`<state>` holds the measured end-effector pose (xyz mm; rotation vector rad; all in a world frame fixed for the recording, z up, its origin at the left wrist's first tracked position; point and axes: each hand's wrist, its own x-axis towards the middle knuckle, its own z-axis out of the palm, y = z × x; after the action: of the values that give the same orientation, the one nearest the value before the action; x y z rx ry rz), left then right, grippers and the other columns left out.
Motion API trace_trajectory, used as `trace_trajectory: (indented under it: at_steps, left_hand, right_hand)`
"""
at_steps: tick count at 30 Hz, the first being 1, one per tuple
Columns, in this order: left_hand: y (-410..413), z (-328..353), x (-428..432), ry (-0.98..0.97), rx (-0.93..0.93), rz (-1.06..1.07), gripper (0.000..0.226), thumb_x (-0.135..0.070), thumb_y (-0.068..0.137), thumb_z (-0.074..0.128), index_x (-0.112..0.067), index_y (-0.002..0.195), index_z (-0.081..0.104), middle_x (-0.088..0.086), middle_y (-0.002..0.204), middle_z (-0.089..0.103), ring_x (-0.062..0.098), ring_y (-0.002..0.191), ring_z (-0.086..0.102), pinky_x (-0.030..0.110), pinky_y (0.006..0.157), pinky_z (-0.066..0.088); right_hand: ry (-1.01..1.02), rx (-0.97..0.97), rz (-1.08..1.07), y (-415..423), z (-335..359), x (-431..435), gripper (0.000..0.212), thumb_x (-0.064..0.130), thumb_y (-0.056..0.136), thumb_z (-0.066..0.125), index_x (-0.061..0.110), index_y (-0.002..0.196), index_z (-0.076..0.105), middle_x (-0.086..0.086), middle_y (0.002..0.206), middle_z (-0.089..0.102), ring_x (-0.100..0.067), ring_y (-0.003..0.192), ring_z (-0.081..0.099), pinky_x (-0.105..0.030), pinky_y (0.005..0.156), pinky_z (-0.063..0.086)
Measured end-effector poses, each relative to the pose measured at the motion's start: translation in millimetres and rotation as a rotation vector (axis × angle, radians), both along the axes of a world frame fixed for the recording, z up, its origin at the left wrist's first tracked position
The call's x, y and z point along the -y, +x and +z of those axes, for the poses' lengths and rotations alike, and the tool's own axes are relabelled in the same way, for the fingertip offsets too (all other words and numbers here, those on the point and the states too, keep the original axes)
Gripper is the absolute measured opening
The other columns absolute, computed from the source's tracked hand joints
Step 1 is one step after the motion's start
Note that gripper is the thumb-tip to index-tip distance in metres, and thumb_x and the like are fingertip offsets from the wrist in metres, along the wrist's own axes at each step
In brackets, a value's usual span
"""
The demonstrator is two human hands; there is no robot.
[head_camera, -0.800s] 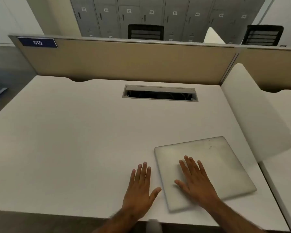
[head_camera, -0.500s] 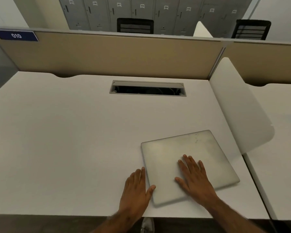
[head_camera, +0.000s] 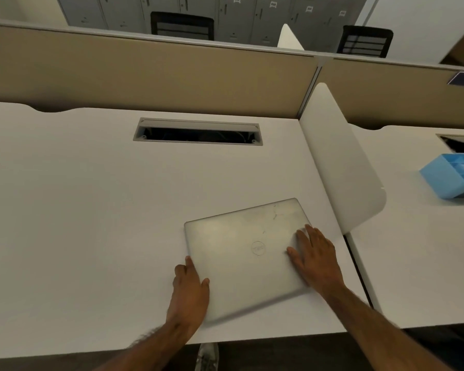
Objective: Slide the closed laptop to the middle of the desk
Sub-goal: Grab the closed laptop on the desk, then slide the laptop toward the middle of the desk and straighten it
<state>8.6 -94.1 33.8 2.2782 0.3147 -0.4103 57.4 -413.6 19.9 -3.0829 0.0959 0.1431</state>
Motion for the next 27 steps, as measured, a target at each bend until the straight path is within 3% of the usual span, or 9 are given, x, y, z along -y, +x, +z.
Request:
trace_trajectory:
  at_steps: [4, 9, 14, 17, 19, 22, 24, 27]
  left_hand:
    - [2, 5, 3, -0.02, -0.021, 0.023, 0.065, -0.026, 0.098, 0.048, -0.014, 0.152, 0.014, 0.009, 0.135, 0.035, 0.028, 0.123, 0.046, 0.044, 0.104, 0.047]
    - [4, 8, 5, -0.023, -0.042, 0.047, 0.064, -0.025, 0.098, 0.049, -0.011, 0.151, 0.017, 0.01, 0.132, 0.036, 0.03, 0.122, 0.047, 0.043, 0.104, 0.047]
    - [5, 9, 8, -0.045, -0.09, 0.072, 0.071, -0.023, 0.097, 0.05, -0.012, 0.154, 0.009, 0.012, 0.136, 0.033, 0.031, 0.127, 0.042, 0.043, 0.108, 0.043]
    - [7, 8, 9, -0.064, -0.115, 0.097, 0.072, -0.02, 0.095, 0.051, -0.013, 0.154, 0.01, 0.012, 0.135, 0.033, 0.032, 0.126, 0.041, 0.044, 0.108, 0.042]
    - [6, 9, 10, -0.076, -0.125, 0.117, 0.073, -0.019, 0.094, 0.052, -0.015, 0.154, 0.01, 0.012, 0.133, 0.034, 0.032, 0.125, 0.041, 0.044, 0.107, 0.042]
    - [5, 9, 11, -0.091, -0.123, 0.136, 0.075, -0.016, 0.092, 0.053, -0.015, 0.154, 0.011, 0.01, 0.131, 0.033, 0.031, 0.125, 0.038, 0.042, 0.107, 0.041]
    - [5, 10, 13, -0.083, -0.12, 0.141, 0.074, -0.014, 0.091, 0.054, -0.014, 0.153, 0.012, 0.01, 0.132, 0.033, 0.031, 0.126, 0.037, 0.042, 0.107, 0.04]
    - [6, 12, 17, -0.078, -0.127, 0.157, 0.074, -0.012, 0.091, 0.053, -0.012, 0.153, 0.013, 0.012, 0.135, 0.032, 0.032, 0.128, 0.035, 0.041, 0.108, 0.039]
  right_hand:
    - [0.074, 0.038, -0.076, 6, -1, 11, 0.065, 0.06, 0.097, 0.042, 0.016, 0.145, 0.044, -0.011, 0.154, 0.044, -0.031, 0.138, 0.044, -0.047, 0.105, 0.045]
    - [0.129, 0.059, -0.188, 14, -3, 14, 0.069, 0.063, 0.092, 0.05, 0.011, 0.138, 0.047, -0.013, 0.129, 0.057, -0.033, 0.117, 0.055, -0.046, 0.092, 0.051]
    - [0.266, -0.023, -0.393, 30, 0, 19, 0.087, 0.077, 0.079, 0.056, 0.008, 0.131, 0.055, -0.013, 0.123, 0.058, -0.032, 0.12, 0.053, -0.045, 0.092, 0.051]
    - [0.393, -0.079, -0.467, 41, 2, 25, 0.081, 0.076, 0.07, 0.068, 0.008, 0.113, 0.065, -0.012, 0.114, 0.061, -0.031, 0.108, 0.06, -0.04, 0.082, 0.054]
    - [0.484, -0.074, -0.493, 46, 5, 30, 0.068, 0.071, 0.065, 0.077, 0.009, 0.087, 0.063, -0.011, 0.096, 0.065, -0.028, 0.086, 0.064, -0.033, 0.063, 0.047]
    - [0.578, -0.056, -0.507, 49, 9, 31, 0.065, 0.063, 0.059, 0.086, 0.012, 0.061, 0.046, -0.005, 0.064, 0.053, -0.02, 0.056, 0.049, -0.03, 0.051, 0.032]
    - [0.605, -0.052, -0.509, 51, 13, 30, 0.069, 0.06, 0.057, 0.089, 0.017, 0.057, 0.034, 0.0, 0.056, 0.037, -0.017, 0.052, 0.036, -0.031, 0.052, 0.025]
    - [0.606, -0.072, -0.504, 55, 16, 29, 0.071, 0.055, 0.057, 0.092, 0.019, 0.059, 0.03, -0.001, 0.058, 0.031, -0.018, 0.055, 0.032, -0.032, 0.054, 0.021]
